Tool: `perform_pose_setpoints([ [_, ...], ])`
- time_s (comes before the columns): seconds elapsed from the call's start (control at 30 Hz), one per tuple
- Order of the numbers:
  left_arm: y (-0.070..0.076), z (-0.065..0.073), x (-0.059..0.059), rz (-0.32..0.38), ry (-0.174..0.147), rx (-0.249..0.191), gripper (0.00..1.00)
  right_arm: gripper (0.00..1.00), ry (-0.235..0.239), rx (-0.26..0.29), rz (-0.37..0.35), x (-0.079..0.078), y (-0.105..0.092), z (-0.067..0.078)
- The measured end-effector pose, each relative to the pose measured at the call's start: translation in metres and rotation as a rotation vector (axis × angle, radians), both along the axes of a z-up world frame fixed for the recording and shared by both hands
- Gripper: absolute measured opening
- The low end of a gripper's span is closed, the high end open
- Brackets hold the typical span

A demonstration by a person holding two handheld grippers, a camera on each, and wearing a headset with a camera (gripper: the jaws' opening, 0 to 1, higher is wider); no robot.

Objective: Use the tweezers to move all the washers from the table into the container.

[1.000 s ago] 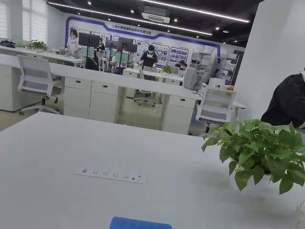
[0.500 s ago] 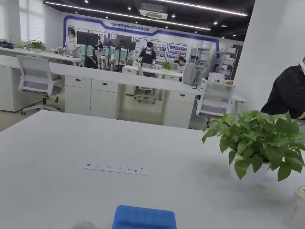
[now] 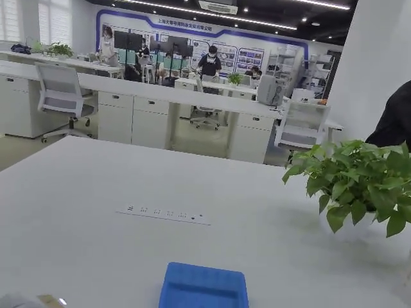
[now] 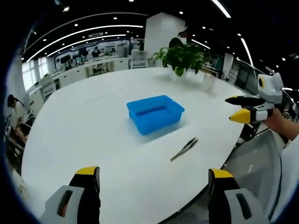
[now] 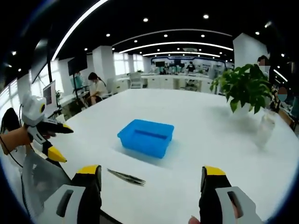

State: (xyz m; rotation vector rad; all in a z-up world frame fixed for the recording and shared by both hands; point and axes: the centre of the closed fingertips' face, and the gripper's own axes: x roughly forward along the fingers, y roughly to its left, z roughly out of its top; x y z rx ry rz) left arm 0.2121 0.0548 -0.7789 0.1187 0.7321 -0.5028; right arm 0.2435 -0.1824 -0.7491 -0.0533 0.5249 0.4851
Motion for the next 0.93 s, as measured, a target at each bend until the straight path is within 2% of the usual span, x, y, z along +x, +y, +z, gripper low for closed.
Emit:
perform_pose_setpoints([
  [0.03,0.004,0.003,0.002,0.028,-0.025,0.003,0.99,0.91,-0.043,-0.031,-0.041,0.004,-0.008,0.004],
  [0.07,0.005,0.005,0.001,0.036,-0.032,-0.001,0.99,0.99,-0.047,-0.048,-0.050,0.005,-0.011,0.003],
  [0.13,0.006,0.004,-0.002,0.040,-0.029,-0.010,0.99,0.99,-0.015,-0.056,-0.056,0.002,-0.014,-0.003],
  [0.2,0.008,0.004,-0.003,0.050,-0.032,0.000,0.99,0.99,-0.019,-0.030,-0.076,0.002,-0.018,-0.002],
  [0.23,0.009,0.003,-0.005,0.053,-0.033,0.014,0.99,0.99,-0.002,-0.016,-0.070,0.001,-0.017,-0.003],
  [0.37,0.012,0.004,-0.009,0.054,-0.049,0.068,0.99,0.99,-0.010,-0.017,-0.088,0.001,-0.020,-0.001],
  [0.43,0.013,0.007,-0.009,0.051,-0.071,0.103,0.99,0.99,-0.012,-0.009,-0.090,0.000,-0.020,0.000],
  [0.57,0.015,0.009,-0.009,0.056,-0.078,0.120,0.99,0.99,-0.010,-0.014,-0.081,0.000,-0.019,0.000],
  [0.8,0.018,0.013,-0.007,0.075,-0.084,0.106,0.99,0.99,-0.005,-0.019,-0.067,-0.001,-0.015,0.000],
  [0.93,0.017,0.022,-0.006,0.084,-0.104,0.084,0.99,0.96,-0.004,-0.029,-0.063,-0.002,-0.014,-0.001],
])
